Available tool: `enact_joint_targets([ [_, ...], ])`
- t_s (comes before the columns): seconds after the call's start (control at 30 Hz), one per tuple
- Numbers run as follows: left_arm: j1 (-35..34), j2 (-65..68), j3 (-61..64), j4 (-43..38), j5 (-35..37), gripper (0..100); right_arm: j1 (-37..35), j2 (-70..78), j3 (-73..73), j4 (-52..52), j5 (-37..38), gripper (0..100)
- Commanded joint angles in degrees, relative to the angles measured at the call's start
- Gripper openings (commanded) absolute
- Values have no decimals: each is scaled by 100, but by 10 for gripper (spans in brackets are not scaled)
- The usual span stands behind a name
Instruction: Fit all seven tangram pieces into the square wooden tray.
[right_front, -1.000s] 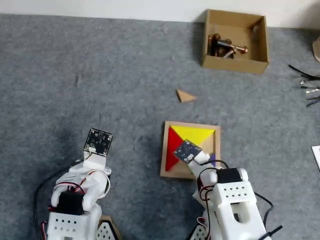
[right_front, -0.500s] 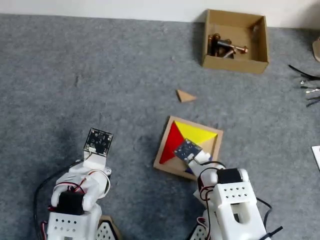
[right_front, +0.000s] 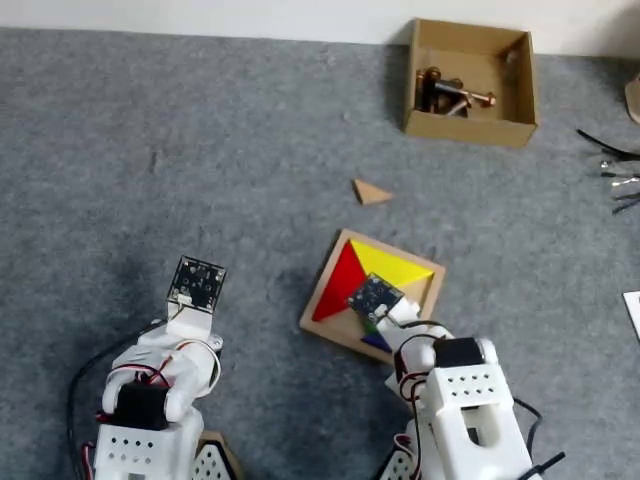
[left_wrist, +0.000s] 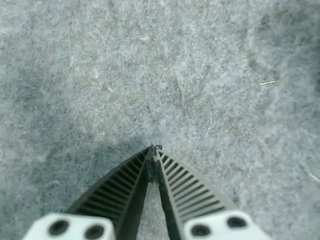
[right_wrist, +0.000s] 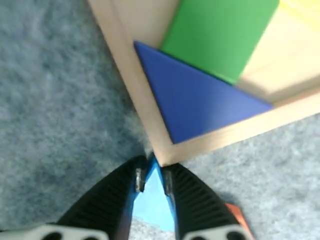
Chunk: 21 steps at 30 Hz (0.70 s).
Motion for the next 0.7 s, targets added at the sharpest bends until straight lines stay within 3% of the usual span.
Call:
enact_joint_targets([
  [0.0,-84,-84,119,9,62,11,-75,-22,-330,-119,97,4],
  [0.67,-84,-84,119,9,62,11,541,-13,-1015,-101,97,4],
])
